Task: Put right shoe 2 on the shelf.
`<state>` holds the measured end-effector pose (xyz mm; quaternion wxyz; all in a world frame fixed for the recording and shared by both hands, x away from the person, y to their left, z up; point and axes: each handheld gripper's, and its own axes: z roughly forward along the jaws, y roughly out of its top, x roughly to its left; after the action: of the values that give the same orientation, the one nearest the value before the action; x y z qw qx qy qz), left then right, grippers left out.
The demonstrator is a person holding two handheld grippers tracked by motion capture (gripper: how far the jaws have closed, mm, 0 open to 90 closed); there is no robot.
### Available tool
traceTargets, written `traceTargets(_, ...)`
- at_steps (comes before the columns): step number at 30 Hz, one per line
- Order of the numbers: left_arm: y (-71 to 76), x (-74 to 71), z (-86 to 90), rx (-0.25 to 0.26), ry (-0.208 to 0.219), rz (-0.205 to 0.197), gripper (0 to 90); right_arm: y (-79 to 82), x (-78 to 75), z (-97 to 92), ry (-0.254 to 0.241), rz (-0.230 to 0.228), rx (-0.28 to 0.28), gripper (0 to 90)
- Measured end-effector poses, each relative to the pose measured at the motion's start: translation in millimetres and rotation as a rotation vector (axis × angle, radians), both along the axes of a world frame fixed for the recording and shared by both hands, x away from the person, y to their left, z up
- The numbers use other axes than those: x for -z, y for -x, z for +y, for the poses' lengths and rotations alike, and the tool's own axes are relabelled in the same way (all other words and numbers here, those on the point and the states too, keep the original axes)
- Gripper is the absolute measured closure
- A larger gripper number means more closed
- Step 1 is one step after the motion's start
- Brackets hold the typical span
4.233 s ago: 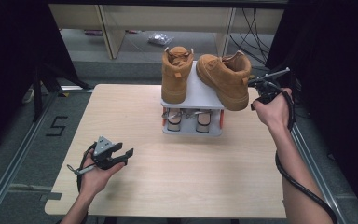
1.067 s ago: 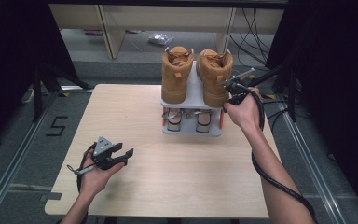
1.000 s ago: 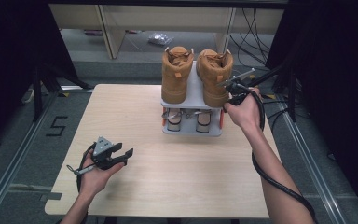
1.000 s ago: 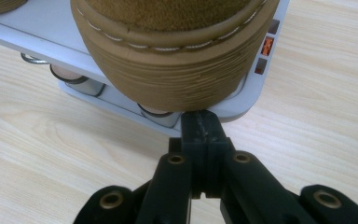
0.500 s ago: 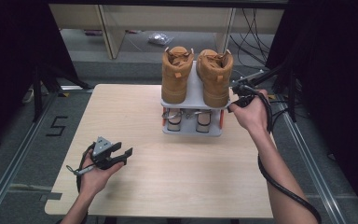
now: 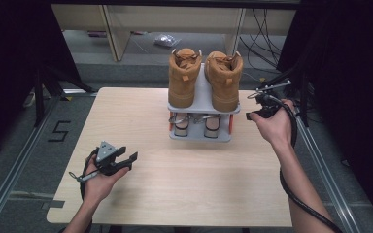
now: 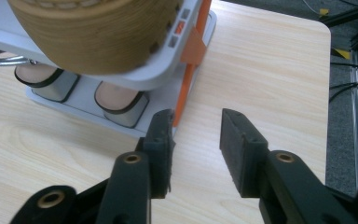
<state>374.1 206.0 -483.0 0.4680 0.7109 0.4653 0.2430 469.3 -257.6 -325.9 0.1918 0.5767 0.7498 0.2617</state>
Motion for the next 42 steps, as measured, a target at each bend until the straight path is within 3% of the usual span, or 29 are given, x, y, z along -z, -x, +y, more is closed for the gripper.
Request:
traceTargets(2,0.3,0.1,0.0,-0.003,0.001,-0.001,44.8,3.3,2.2,-0.7,-0.021,0.013,0.025,63.0)
traceTargets(5,0.1,0.4,0.0,-0.008,-0.001,0.002,44.8,5.8,6.5,-6.9,-0.014,-0.011,0.0,62.0)
traceTargets(11,0.4,1.1,-0.6,-0.008,0.003,-0.003,44.7,12.8,13.5,-10.6,-0.024,0.002,0.036,59.7)
traceTargets(14,1.2,2.0,0.2,-0.011,0.002,0.002,44.7,15.3,18.6,-17.3,-0.014,-0.012,0.004,58.9)
traceTargets(18,2.0,3.7,1.9,-0.016,0.008,-0.006,44.9,20.8,27.3,-20.6,-0.022,-0.027,0.025,57.4)
traceTargets(23,2.8,5.1,4.8,-0.029,0.008,-0.023,44.9,34.1,37.2,-25.4,-0.068,-0.039,0.066,55.5)
traceTargets(25,2.8,6.0,6.1,-0.036,0.01,-0.027,44.9,37.5,44.9,-33.0,-0.057,-0.069,0.046,54.7)
traceTargets(28,2.2,7.9,9.4,-0.049,0.009,-0.031,44.9,44.9,53.6,-42.2,-0.071,-0.078,0.034,53.5)
traceTargets(33,0.4,12.5,15.0,-0.068,0.009,-0.031,44.9,55.7,73.0,-54.8,-0.105,-0.091,0.077,52.4)
traceTargets(35,-0.2,14.8,16.2,-0.074,0.014,-0.031,44.9,61.6,82.6,-63.3,-0.11,-0.104,0.052,52.3)
traceTargets(36,0.0,15.4,16.6,-0.078,0.01,-0.029,44.8,64.9,87.2,-62.5,-0.147,-0.105,0.076,52.2)
traceTargets(42,-0.6,18.9,17.1,-0.073,0.013,-0.038,44.7,76.9,108.5,-71.9,-0.17,-0.108,0.101,51.4)
